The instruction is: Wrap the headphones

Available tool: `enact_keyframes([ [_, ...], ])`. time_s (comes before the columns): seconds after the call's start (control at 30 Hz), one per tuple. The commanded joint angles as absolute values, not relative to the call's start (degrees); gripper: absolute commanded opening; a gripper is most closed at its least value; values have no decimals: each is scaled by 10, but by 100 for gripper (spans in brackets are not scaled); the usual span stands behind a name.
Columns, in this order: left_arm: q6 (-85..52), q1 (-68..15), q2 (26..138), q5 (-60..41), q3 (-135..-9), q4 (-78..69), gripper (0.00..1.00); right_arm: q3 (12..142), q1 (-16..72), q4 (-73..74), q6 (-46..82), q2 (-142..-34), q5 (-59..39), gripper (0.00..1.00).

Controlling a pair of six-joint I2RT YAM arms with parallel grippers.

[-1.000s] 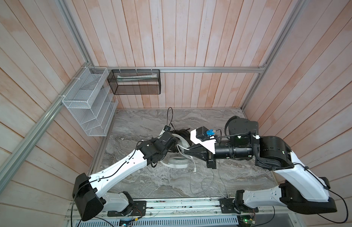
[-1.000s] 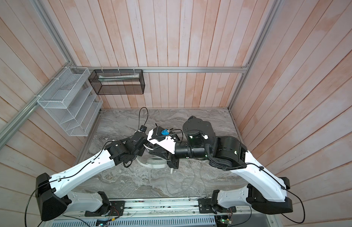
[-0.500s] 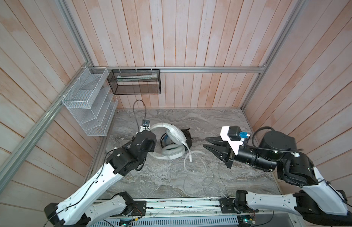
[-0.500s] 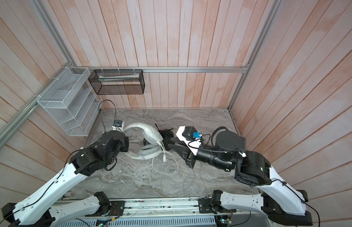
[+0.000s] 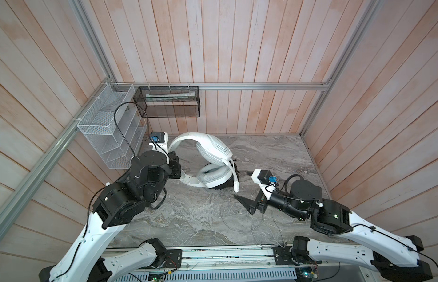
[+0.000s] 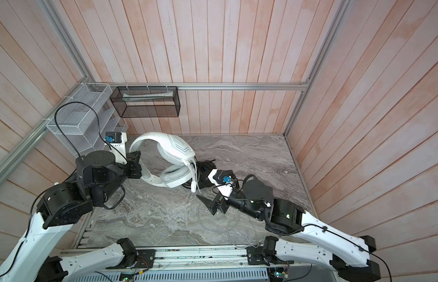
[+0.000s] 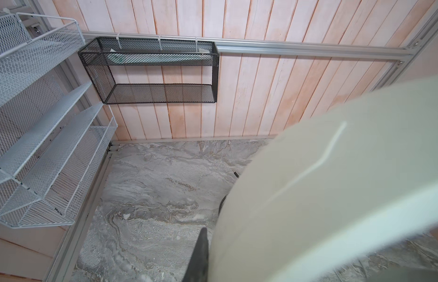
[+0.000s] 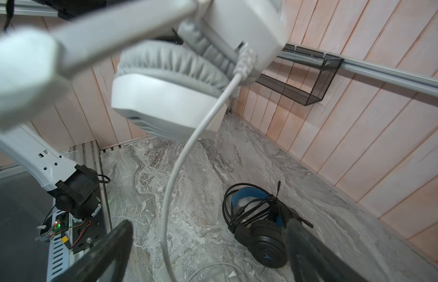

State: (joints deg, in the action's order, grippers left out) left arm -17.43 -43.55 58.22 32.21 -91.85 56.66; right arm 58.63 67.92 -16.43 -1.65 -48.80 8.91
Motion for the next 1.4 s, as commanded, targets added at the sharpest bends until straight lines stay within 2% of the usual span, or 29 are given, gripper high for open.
enact_keyframes([
  [0.0,-205,-436,593,306,-954,565,0,521,654,-51,-2,-491,98,97],
  [0.13,-208,-436,597,305,-975,572,0,423,555,36,49,-460,7,96],
  [0.17,-210,-436,600,304,-981,575,0,405,536,55,65,-456,-30,92],
  [0.23,-213,-436,604,309,-991,579,0,380,527,76,81,-459,-58,76],
  [0.3,-217,-436,609,323,-999,583,0,361,526,85,92,-461,-78,55],
  [0.37,-220,-436,616,337,-1007,591,0,342,527,88,111,-457,-86,30],
  [0.43,-221,-436,627,351,-1010,597,0,333,530,79,119,-446,-99,12],
  [0.5,-222,-436,644,366,-1013,610,0,348,545,47,120,-442,-95,0],
  [0.6,-240,-436,681,400,-1021,639,0,409,585,-19,107,-463,-89,0],
  [0.77,-245,-436,738,428,-1017,658,0,545,674,-185,78,-557,-56,0],
  [0.87,-236,-437,764,445,-997,666,0,623,715,-280,53,-588,5,0],
  [1.13,-125,-472,752,535,-839,585,0,819,719,-491,-31,-617,62,0],
  [1.37,-17,-542,674,496,-719,474,0,846,707,-500,-71,-651,93,0],
])
